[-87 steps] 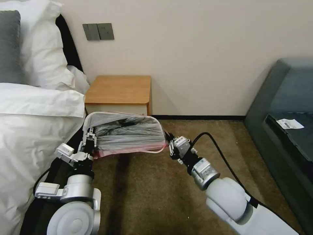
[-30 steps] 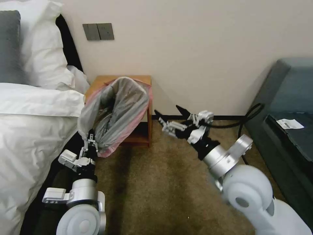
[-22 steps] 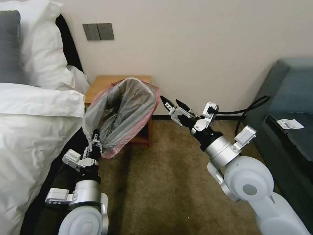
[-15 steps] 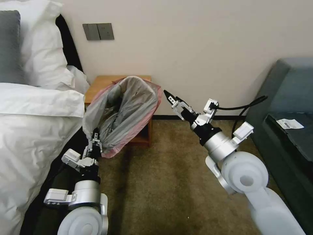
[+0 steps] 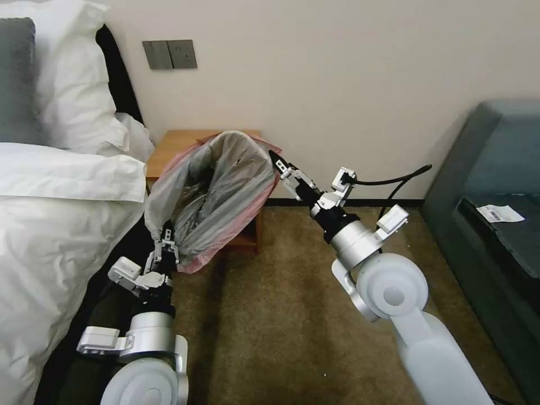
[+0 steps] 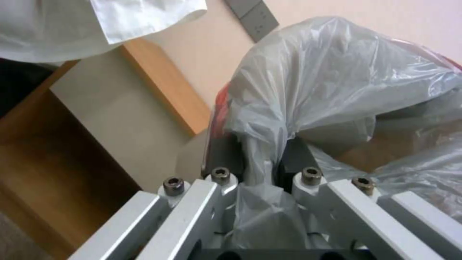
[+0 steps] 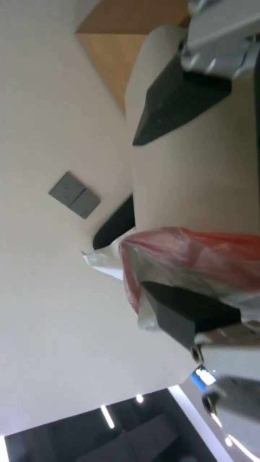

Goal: Pick up the garbage bag from the table and place it over the trash can.

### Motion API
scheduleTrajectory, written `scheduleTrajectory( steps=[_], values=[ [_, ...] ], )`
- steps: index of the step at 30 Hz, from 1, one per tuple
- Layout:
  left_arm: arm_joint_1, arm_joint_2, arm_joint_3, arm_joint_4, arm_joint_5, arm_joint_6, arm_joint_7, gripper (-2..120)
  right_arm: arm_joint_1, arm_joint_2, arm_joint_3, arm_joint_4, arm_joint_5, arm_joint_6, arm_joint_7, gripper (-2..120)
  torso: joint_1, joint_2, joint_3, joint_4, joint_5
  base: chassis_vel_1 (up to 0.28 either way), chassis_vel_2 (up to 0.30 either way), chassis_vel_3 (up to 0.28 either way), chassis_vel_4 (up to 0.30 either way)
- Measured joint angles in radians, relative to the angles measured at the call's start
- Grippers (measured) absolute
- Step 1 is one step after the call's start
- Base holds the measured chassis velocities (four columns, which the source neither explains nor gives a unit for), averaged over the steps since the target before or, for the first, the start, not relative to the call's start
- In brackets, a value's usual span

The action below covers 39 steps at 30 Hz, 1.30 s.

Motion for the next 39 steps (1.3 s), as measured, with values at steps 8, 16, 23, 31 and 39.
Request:
scheduleTrajectory(
  steps=[8,16,23,31,39],
  values=[
    [-0.001,0.001,0.0,0.0,0.0,-0.001,0.0,9,-0.001,0.023,-0.007,-0.003,-0.025,0.0,-0.006,45,0.0,0.0,0.0,0.0,0.0,0.0,0.0,0.0,0.0],
    [0.0,0.007,0.005,-0.008,-0.002,-0.001,0.009,9,-0.002,0.02,-0.009,0.002,-0.042,0.0,-0.006,12,0.0,0.0,0.0,0.0,0.0001,0.0,0.0,0.0,0.0],
    [0.002,0.016,0.011,-0.014,-0.009,-0.001,0.021,9,-0.002,0.009,-0.009,0.004,-0.055,0.001,-0.006,0,0.0,0.0,0.0,0.0,0.0001,0.0,0.0,0.0,0.0],
    [0.025,0.041,0.026,-0.039,-0.046,0.01,0.032,9,-0.009,-0.018,0.002,-0.024,-0.11,0.012,-0.021,0,0.0,0.0,0.0,-0.0001,0.0002,0.0,0.0,0.0,0.0],
    [0.041,0.052,0.039,-0.065,-0.081,0.024,0.035,9,-0.012,-0.026,0.015,-0.077,-0.155,0.029,-0.041,0,0.0,0.0,0.0,-0.0001,0.0002,0.0,0.0,0.0,0.0]
  ],
)
